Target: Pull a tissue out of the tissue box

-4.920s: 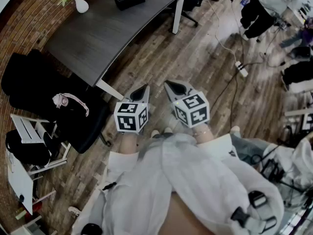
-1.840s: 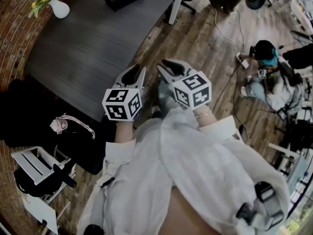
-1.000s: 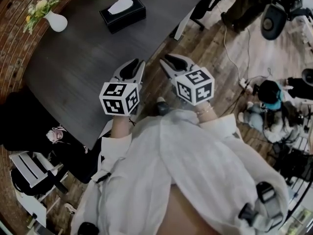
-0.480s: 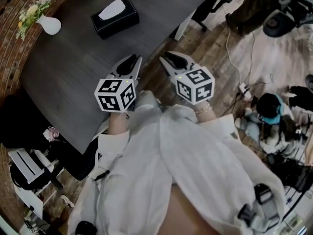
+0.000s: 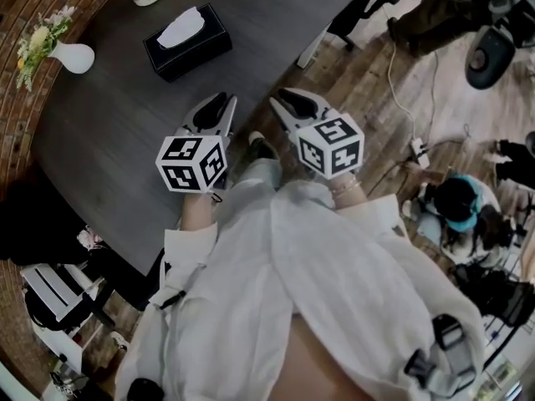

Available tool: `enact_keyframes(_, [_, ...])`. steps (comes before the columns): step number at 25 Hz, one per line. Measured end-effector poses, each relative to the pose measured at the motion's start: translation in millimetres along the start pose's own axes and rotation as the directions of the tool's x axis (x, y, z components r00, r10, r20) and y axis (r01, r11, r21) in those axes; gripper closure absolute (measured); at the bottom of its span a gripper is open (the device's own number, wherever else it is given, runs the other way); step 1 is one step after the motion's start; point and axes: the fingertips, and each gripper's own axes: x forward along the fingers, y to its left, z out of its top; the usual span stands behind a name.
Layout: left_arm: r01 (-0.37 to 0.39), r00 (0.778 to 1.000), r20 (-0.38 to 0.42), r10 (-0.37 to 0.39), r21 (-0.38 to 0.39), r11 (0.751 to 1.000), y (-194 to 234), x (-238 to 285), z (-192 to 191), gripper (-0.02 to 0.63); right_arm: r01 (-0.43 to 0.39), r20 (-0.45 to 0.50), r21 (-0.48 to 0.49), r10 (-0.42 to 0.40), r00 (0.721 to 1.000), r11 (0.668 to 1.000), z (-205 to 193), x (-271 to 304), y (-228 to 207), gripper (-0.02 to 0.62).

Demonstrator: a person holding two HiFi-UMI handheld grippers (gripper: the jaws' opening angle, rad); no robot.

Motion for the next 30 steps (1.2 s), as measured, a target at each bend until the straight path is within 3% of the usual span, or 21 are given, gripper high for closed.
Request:
enact_keyframes(7, [-0.021, 1.000, 0.012, 0.021, -0.028, 0.999, 29, 34, 19, 0.541, -0.037, -0.041, -0.022, 0.036, 0.998, 0.999, 18, 47, -27, 0.514])
enact_keyframes(19, [-0.094, 0.995, 0.034, 0.097, -0.081, 0.992, 102, 61, 56, 0.541, -0.126, -0.121, -0.100, 0.113, 0.986, 0.987, 62, 128, -34, 0.514])
enact_keyframes(30, [-0.160, 0.986, 0.025, 0.164, -0.119, 0.980, 143, 56, 50, 0.541, -0.194, -0.188, -0.135, 0.167, 0.968, 0.972, 68, 176, -28, 0.514])
